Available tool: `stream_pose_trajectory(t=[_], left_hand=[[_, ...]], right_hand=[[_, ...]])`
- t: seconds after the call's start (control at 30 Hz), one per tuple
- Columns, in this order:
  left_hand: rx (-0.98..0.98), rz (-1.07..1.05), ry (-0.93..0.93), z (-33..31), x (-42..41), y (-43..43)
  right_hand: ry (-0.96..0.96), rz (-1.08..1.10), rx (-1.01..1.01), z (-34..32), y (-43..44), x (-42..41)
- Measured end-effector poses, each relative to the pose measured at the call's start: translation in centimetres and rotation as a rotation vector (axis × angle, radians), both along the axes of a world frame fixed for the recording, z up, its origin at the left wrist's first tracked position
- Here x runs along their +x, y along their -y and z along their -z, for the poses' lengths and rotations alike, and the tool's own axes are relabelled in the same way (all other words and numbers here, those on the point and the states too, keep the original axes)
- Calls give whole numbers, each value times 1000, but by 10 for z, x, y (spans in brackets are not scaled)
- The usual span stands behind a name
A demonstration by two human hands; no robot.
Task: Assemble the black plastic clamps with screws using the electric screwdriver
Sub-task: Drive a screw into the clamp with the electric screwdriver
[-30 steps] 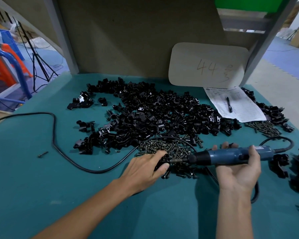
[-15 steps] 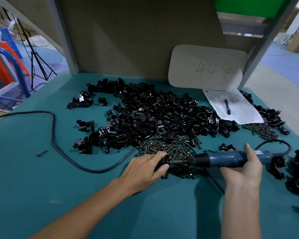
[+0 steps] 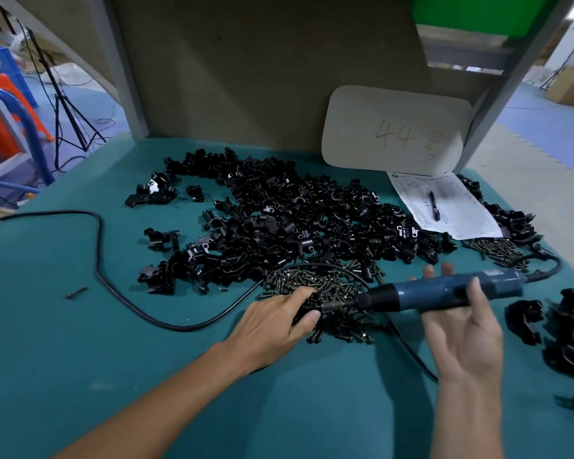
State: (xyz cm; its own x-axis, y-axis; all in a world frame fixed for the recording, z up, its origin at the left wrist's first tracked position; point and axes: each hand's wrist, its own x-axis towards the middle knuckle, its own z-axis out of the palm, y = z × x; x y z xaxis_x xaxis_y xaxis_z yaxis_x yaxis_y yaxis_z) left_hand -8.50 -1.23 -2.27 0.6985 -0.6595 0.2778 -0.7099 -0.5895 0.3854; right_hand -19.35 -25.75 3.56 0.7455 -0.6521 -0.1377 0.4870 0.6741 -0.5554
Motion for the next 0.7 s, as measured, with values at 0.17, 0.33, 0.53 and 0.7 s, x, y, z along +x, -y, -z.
stream_pose_trajectory(t=[0.17, 0.33, 0.53, 0.7], left_hand=[[-21, 8, -6, -1, 0, 0], [34, 97, 44, -1, -1, 0], [16, 79, 52, -1, -1, 0], [17, 81, 65, -3, -2, 0]], right_hand=[[-113, 83, -270, -1, 0, 0], [-196, 128, -311, 6, -4, 4], [-185, 196, -217, 5, -7, 11], [-191, 210, -168, 6, -7, 14]])
